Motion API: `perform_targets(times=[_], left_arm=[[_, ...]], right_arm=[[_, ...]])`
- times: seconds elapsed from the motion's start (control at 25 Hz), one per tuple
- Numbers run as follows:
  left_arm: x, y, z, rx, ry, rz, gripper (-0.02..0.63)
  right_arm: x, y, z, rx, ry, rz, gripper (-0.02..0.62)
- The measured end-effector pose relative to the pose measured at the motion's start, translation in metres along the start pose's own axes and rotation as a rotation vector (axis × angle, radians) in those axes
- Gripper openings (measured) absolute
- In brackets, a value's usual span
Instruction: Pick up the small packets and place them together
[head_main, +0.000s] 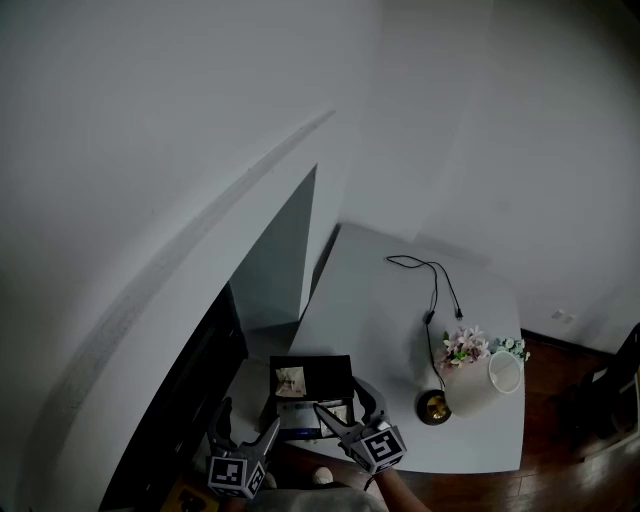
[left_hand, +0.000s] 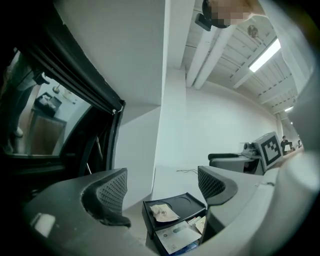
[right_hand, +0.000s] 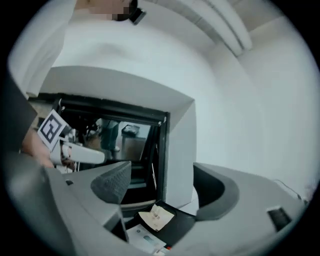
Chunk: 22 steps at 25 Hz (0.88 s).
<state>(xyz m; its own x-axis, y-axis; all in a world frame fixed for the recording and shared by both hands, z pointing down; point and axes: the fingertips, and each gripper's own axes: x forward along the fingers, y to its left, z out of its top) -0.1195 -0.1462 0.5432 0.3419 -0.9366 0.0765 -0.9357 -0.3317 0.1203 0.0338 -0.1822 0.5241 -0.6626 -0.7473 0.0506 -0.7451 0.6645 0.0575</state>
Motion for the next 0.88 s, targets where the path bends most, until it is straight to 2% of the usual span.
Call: perform_targets(times=[0.08,0.16,0.32,0.4,0.68,0.88], left_arm=[[0.003,-0.003,0.002,0.007,-0.013,-0.009,0.430],[0.004,-0.005,0.003,0.017,-0.024,-0.007,0.429],[0.005,-0.007,0.010,0.053,-0.027,0.016,0.428],[0.006,-0.008,0.011,0.038,-0.032,0.023,0.428],[0.009,-0.012,0.003,0.063,-0.004,0.017,0.419],[0.007,-0.011,0.002,0.047,-0.013,0.027,0.419]], right_arm=[[-0.019,-0.018,0.006,0.070,-0.055,-0.076,0.368],[-0.035,-0.031,0.004,0.095,-0.084,-0.149,0.368],[-0.057,-0.041,-0.008,0.117,-0.078,-0.239,0.368],[-0.062,-0.039,-0.013,0.127,-0.065,-0.248,0.368],[-0.068,-0.038,-0.025,0.128,-0.030,-0.241,0.368],[-0.063,-0.034,-0.038,0.113,0.001,-0.214,0.368]])
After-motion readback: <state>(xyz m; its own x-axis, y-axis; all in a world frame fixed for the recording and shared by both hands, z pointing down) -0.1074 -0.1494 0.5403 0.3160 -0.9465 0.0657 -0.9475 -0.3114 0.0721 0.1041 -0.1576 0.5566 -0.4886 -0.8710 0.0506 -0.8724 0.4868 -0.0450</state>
